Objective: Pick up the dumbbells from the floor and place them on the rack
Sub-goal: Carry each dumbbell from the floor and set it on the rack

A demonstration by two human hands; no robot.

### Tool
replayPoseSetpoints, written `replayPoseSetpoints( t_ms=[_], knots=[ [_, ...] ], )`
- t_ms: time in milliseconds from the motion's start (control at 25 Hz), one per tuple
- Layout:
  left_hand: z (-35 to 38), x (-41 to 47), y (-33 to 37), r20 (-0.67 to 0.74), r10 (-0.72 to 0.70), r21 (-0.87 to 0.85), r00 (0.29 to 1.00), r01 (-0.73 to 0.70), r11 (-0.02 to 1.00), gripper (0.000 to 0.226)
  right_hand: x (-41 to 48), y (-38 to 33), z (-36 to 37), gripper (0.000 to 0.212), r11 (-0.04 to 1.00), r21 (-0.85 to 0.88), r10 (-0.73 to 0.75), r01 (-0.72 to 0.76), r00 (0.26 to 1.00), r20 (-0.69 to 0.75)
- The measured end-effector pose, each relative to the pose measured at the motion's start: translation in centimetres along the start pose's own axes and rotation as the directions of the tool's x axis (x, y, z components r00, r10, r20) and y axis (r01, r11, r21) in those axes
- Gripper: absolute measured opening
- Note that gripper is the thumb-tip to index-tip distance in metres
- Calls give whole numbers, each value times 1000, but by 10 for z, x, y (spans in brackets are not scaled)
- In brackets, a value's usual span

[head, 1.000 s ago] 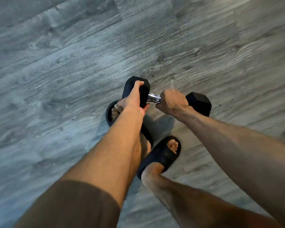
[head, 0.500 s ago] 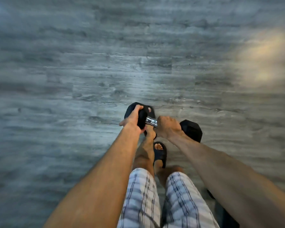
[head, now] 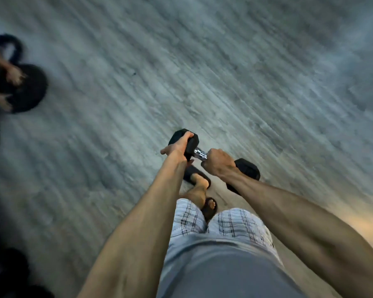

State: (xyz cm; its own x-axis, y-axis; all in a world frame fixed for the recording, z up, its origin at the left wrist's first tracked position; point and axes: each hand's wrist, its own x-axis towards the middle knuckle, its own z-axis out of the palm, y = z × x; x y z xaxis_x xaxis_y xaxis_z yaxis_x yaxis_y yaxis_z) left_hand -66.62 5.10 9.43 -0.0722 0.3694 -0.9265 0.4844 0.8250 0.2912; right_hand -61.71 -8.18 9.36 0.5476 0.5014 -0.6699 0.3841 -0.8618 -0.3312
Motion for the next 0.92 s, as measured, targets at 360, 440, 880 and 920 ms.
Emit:
replayPoseSetpoints(
  t_ms=[360,440,880,920],
  knots=[
    [-202,10,52,-103,-111,-621,988,23,783,121,33,-209,36,24,843,-384,-314,377,924,217],
    [-246,16,61,-151,-188,-724,971,21,690,125,37,-260,52,27,772,-440,-364,459,886,286],
    [-447,67,94,-219,-298,-943,929,-122,311,115,50,-500,142,37,304,-540,-545,785,608,577],
    [-464,75,98,-214,-307,-951,927,-127,281,110,54,-522,153,38,271,-541,-546,796,590,595]
  ],
)
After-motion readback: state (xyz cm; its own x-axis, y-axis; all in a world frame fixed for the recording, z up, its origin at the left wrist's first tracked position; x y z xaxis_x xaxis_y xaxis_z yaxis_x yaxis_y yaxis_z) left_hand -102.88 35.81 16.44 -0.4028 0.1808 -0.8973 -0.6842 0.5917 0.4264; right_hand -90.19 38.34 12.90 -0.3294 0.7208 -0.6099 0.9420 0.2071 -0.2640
